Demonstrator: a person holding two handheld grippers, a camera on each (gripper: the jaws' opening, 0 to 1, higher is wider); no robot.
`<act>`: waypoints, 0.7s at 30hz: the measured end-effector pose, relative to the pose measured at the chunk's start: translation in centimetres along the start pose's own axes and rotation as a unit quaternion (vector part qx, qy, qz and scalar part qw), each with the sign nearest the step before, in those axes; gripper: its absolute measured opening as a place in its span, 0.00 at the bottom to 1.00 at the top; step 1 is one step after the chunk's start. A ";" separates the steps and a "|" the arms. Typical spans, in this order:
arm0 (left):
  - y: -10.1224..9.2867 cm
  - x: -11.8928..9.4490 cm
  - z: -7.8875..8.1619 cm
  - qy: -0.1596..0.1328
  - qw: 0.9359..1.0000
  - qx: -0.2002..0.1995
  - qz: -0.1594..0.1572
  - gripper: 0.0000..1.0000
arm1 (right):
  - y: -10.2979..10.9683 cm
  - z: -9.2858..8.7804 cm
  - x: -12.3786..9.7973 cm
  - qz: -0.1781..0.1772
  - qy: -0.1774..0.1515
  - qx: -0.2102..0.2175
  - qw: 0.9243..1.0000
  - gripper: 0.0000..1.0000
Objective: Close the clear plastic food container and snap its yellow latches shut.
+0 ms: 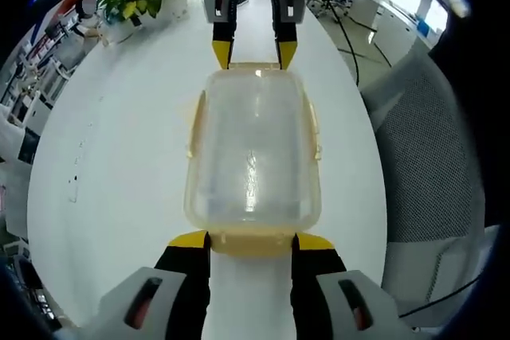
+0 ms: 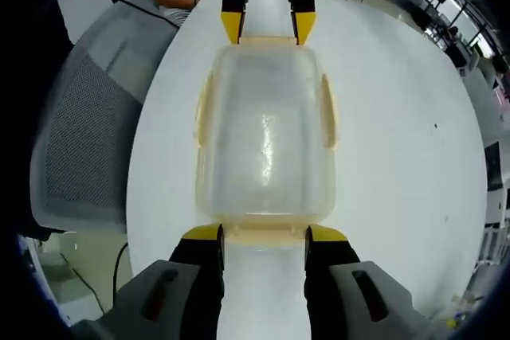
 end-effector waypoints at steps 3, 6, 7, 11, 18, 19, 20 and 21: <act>0.1 0.3 0.5 -0.001 1.000 0.000 -0.001 0.34 | 0.0 -0.6 -0.1 0.000 0.000 0.003 1.000 0.36; 0.2 0.6 1.0 0.001 1.000 0.004 -0.004 0.34 | 0.1 -1.0 -0.1 -0.001 0.000 0.007 1.000 0.36; 0.3 0.7 1.1 0.001 1.000 0.005 -0.005 0.34 | 0.1 -1.1 -0.1 -0.002 0.000 0.008 1.000 0.36; 0.5 1.1 1.5 0.004 1.000 0.007 -0.009 0.34 | 0.1 -1.5 -0.1 -0.003 -0.001 0.015 1.000 0.36; 0.5 1.4 1.8 -0.001 1.000 0.012 -0.016 0.34 | 0.5 -2.2 -0.1 -0.001 -0.008 0.025 1.000 0.36; 0.5 1.4 1.8 0.000 1.000 0.012 -0.018 0.34 | 0.5 -2.2 -0.1 0.000 -0.009 0.026 1.000 0.36; 0.5 1.5 1.7 0.001 1.000 0.011 -0.020 0.34 | 0.6 -2.2 0.0 0.000 -0.010 0.027 1.000 0.36; 0.4 1.5 1.7 0.002 1.000 0.012 -0.021 0.34 | 0.7 -2.2 0.1 -0.001 -0.012 0.027 1.000 0.36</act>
Point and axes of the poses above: the point that each gripper's makers call its tool centre point, and the gripper's own axes: x roughly forward along the fingers, y roughly to its left, z roughly out of its top, the point moved 8 cm from there along -x, roughly backward along the fingers, and after that the axes turned 2 degrees about y, right-handed, at the moved point
